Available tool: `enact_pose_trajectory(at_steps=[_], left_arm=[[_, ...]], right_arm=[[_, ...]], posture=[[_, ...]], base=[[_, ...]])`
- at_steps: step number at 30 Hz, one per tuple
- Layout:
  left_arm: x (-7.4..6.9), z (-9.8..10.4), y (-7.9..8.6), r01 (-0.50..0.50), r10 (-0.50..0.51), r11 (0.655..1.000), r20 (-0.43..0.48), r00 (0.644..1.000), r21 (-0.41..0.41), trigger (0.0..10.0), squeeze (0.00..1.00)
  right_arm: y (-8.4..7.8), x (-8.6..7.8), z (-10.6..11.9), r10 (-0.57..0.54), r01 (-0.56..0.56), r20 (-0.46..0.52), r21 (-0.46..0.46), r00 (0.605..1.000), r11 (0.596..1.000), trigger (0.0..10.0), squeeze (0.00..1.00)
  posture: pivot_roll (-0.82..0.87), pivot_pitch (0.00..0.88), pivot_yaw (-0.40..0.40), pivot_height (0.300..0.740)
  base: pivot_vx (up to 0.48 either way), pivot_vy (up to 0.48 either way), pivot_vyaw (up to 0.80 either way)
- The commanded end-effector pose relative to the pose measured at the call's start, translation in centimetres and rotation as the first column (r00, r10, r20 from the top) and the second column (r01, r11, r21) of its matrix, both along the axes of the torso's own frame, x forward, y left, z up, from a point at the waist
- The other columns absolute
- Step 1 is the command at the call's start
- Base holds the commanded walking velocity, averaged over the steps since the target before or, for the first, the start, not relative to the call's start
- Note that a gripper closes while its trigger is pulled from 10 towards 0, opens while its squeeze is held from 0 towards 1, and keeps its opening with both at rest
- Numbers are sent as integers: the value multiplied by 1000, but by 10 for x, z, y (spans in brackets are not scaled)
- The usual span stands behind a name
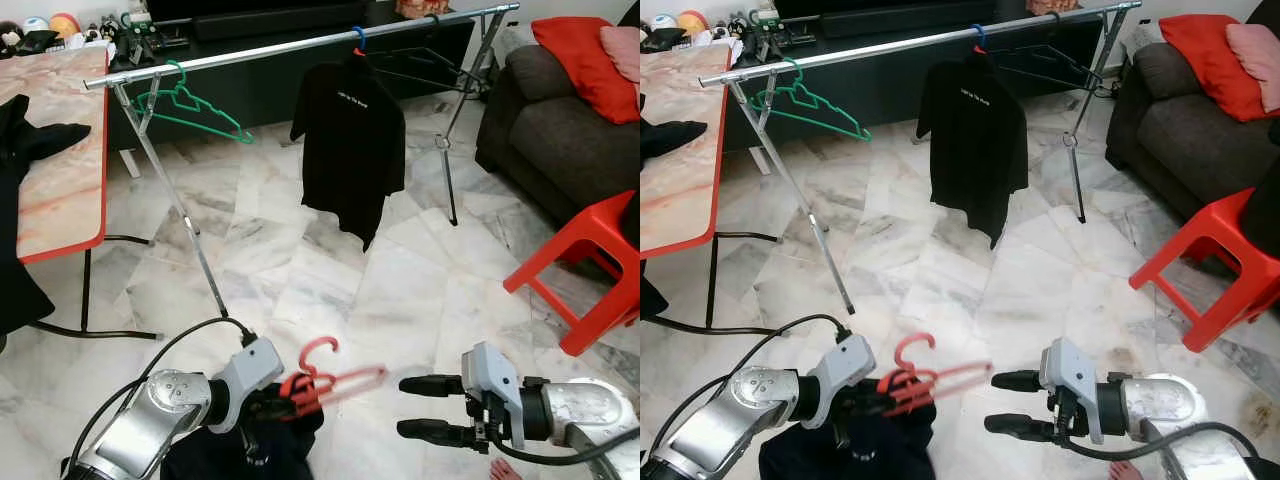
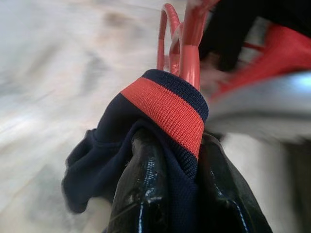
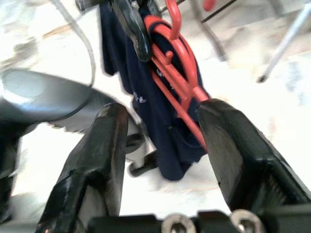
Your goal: Hang hanger
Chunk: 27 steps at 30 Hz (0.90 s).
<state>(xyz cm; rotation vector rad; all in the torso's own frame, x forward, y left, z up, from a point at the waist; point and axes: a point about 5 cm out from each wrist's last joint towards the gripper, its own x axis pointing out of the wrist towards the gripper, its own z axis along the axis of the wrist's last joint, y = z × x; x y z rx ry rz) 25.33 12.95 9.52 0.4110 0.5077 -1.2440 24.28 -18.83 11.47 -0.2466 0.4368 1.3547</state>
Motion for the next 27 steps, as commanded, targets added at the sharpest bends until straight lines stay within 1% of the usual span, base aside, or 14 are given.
enact_pose_trajectory(at_steps=[1, 3, 4, 6, 8, 9, 10, 11, 14, 16, 18, 20, 25, 27], left_arm=[[-6, 4, -6, 96, -95, 995, -16, 995, 16, 10000, 0], [-7, 3, -7, 115, -114, 993, -18, 993, 33, 10000, 0], [-8, 2, -7, 129, -128, 990, -12, 992, 59, 10000, 0], [-7, 2, -8, 132, -132, 988, 3, 991, 75, 10000, 0], [-5, 5, -14, 124, -126, 991, 25, 992, 56, 10000, 0], [-4, 8, -17, 123, -124, 992, 33, 992, 37, 10000, 0], [-3, 12, -21, 118, -119, 993, 44, 992, 16, 10000, 0], [-1, 13, -22, 117, -117, 993, 55, 992, 16, 10000, 0], [6, 19, -25, 103, -104, 995, 95, 990, 18, 10000, 0], [10, 24, -28, 98, -99, 995, 108, 989, 15, 10000, 0], [10, 29, -31, 119, -119, 993, 119, 986, 4, 10000, 0], [15, 40, -40, 135, -131, 991, 157, 979, -16, 10000, 0], [18, 45, -48, 164, -158, 986, 189, 969, -15, 10000, 0], [17, 48, -53, 184, -177, 983, 193, 965, -20, 10000, 0]], right_arm=[[3, 2, -1, 29, -29, -25, -4, 999, 1000, 10000, 24], [4, 5, 0, 29, -29, -30, 7, 999, 1000, 10000, 24], [2, 12, 0, 12, -11, 25, -19, 1000, 1000, 10000, 1000], [0, 22, 2, -37, 40, 92, -25, 995, 999, 10000, 1000], [3, 31, 11, -105, 96, 161, 65, 981, 993, 10000, 1000], [5, 34, 17, -132, 110, 187, 125, 973, 986, 10000, 820], [7, 35, 22, -148, 110, 198, 191, 969, 975, 10000, 35], [7, 34, 23, -135, 95, 193, 203, 972, 975, 10000, 0], [5, 30, 20, -110, 70, 212, 185, 971, 980, 10000, 0], [3, 28, 12, -92, 60, 195, 165, 976, 985, 10000, 0], [2, 25, 8, -74, 46, 164, 172, 984, 984, 10000, 0], [0, 19, -1, -31, 13, 138, 133, 990, 991, 10000, 0], [-5, 22, -7, -54, 38, 163, 99, 985, 994, 10000, 0], [-9, 27, -9, -87, 74, 209, 66, 974, 995, 10000, 0]], posture=[[-36, 155, -2, 740], [-36, 155, -2, 740], [-28, 151, -9, 740], [-28, 150, -10, 740], [-32, 147, -11, 740], [-30, 145, -13, 740], [-30, 147, -13, 740], [-29, 147, -14, 740], [-30, 143, -15, 740], [-25, 141, -18, 740], [-21, 140, -19, 740], [-16, 139, -22, 740], [-23, 135, -21, 740], [-23, 135, -21, 740]], base=[[0, 0, 0], [0, 0, 0], [0, 0, 0], [0, 0, 0], [0, 0, 0], [0, 0, 0], [0, 0, 0], [0, 0, 0], [0, 0, 0], [0, 0, 0], [0, 0, 0], [0, 0, 0], [0, 0, 0], [0, 0, 0]])
